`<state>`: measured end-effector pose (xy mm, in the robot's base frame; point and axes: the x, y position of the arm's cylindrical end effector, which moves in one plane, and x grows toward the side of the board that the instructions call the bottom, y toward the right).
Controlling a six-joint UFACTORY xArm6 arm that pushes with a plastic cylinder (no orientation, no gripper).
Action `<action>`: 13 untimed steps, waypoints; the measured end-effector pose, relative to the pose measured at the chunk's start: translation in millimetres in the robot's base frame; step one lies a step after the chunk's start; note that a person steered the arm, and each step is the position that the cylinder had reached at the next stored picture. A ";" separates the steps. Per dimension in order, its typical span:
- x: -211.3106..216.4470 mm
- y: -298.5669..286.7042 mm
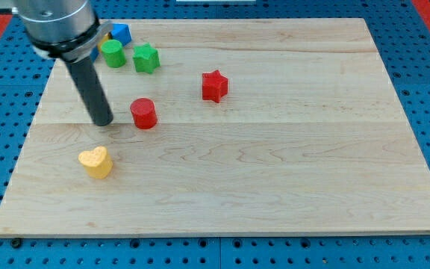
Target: Place the red circle towards the top left of the yellow heart
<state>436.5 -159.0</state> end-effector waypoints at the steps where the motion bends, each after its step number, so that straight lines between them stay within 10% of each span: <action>1: -7.4 11.4; 4: -2.7 56.0; 8: -135.5 -37.5; 10: -145.2 97.1; 13: -153.2 127.1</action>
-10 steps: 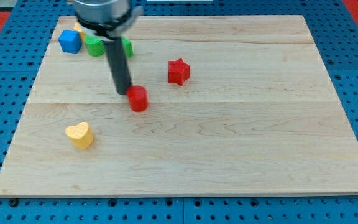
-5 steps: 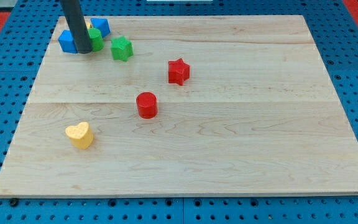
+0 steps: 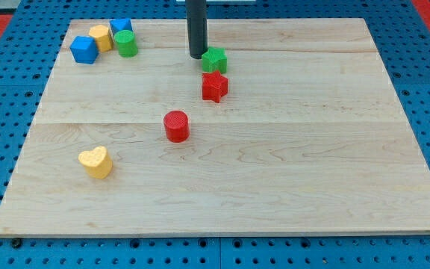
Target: Place the red circle towards the top left of the yellow heart
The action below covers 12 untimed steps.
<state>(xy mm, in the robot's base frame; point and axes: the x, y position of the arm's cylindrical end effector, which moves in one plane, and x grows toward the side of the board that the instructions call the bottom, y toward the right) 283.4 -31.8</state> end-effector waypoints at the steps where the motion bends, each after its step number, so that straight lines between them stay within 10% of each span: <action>1: -2.6 0.0; 2: -1.2 -12.1; 4: 147.0 -172.9; 6: 277.5 -150.0; 7: 281.7 -77.1; 9: 293.6 -186.9; 12: 273.5 -133.1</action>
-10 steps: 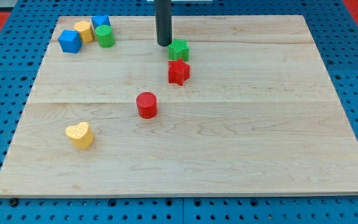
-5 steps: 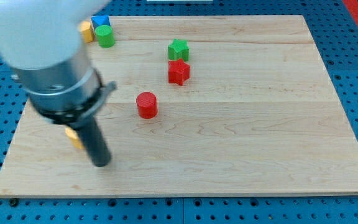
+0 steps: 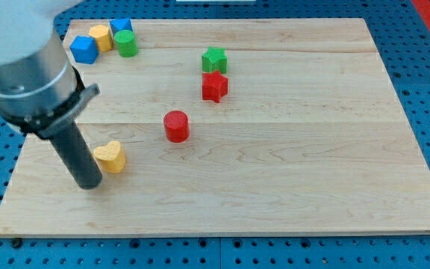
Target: Place the red circle towards the top left of the yellow heart
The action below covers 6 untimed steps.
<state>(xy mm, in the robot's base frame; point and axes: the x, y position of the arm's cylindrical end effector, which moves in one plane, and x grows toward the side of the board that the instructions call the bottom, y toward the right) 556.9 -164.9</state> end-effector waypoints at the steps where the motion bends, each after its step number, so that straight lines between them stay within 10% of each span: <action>1: 21.3 61.8; 2: -21.0 172.1; 4: -121.7 123.6; 6: -135.3 57.5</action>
